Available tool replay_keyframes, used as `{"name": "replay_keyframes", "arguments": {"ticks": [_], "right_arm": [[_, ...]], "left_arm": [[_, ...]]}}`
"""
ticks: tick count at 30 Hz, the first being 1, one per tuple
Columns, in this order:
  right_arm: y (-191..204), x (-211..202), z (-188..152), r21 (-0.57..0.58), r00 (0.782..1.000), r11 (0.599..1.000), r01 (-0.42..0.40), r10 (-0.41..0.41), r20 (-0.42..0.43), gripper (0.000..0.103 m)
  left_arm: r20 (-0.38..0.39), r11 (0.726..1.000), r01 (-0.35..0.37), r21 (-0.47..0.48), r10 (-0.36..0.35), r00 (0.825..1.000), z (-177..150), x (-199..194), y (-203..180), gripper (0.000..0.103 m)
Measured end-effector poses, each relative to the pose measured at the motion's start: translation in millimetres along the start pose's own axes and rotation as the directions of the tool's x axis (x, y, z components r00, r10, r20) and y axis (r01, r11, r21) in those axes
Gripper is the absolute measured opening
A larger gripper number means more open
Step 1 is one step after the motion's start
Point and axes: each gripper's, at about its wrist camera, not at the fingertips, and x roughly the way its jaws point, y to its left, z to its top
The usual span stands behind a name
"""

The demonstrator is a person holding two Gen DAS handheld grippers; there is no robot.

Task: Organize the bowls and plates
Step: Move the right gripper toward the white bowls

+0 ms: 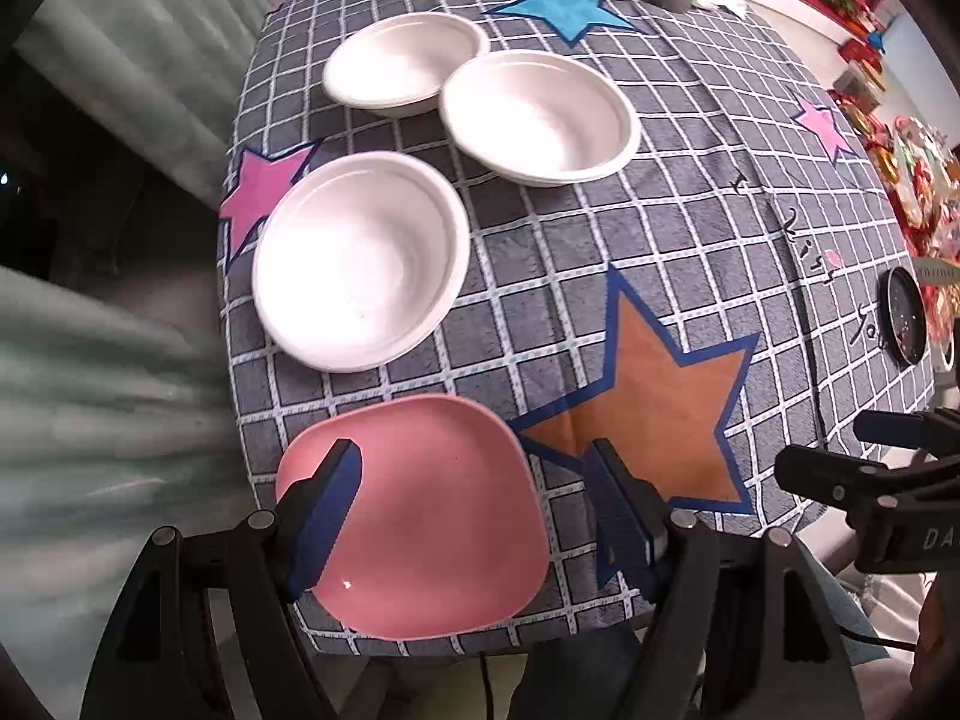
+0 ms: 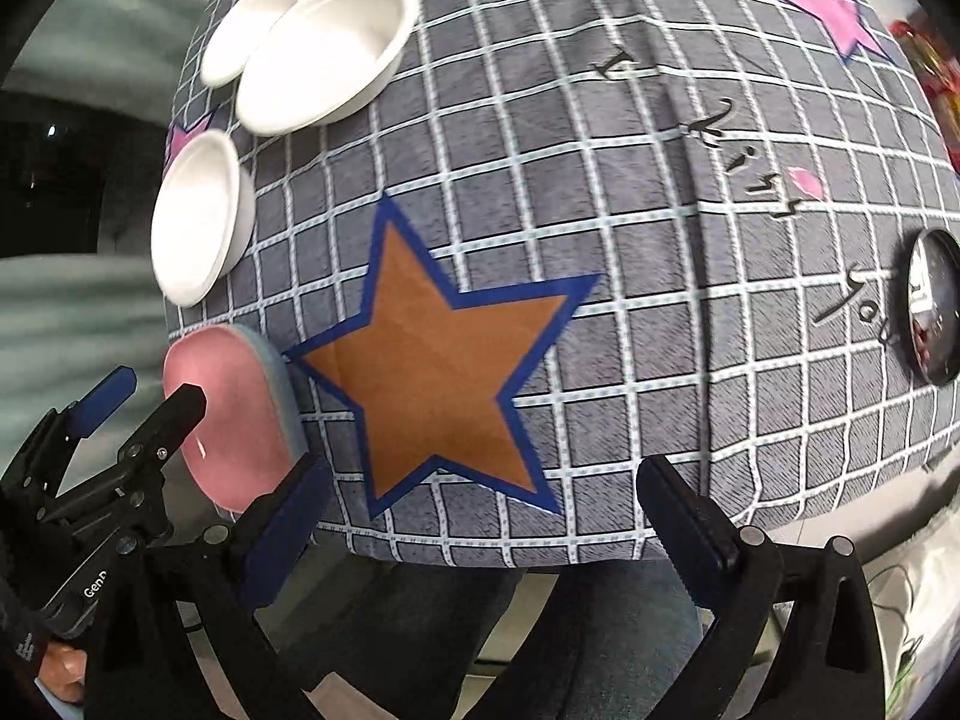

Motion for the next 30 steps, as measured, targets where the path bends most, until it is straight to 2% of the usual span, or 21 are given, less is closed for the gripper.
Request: {"name": "replay_keyframes", "arguments": {"ticks": [7,8,9,10,12,13,26,30], "right_arm": [[-33,5,18,0.047,1.000,0.999,0.001,-0.002,0.019,0.102],[-45,1,25,0.048,1.000,0.999,0.002,-0.003,0.016,0.102],[-69,-4,45,0.049,1.000,0.999,0.003,-0.003,0.011,0.102],[-93,-20,62,0.049,1.000,0.999,0.004,-0.004,0.005,0.102],[-125,-82,57,0.052,1.000,0.999,0.003,-0.003,-0.004,0.102],[-129,-98,54,0.054,1.000,0.999,0.003,-0.003,-0.006,0.102],[-137,-111,66,0.057,1.000,0.998,0.020,-0.021,0.015,0.102],[-145,-110,70,0.066,1.000,0.998,0.024,-0.024,0.007,0.102]], "left_arm": [[0.002,0.999,0.018,0.049,-0.018,1.000,3,2,-17,0.079],[-0.006,0.999,0.022,0.047,-0.022,1.000,3,4,-17,0.079],[-0.013,0.999,0.024,0.045,-0.024,1.000,3,5,-18,0.079],[-0.023,0.999,0.028,0.042,-0.027,0.999,2,7,-18,0.079],[-0.030,0.999,0.033,0.040,-0.032,0.999,2,9,-19,0.079],[-0.031,0.999,0.034,0.040,-0.032,0.999,2,9,-20,0.079],[-0.026,0.998,0.040,0.045,-0.038,0.999,4,7,-23,0.079],[-0.045,0.999,0.040,0.037,-0.038,0.998,1,13,-23,0.079]]}}
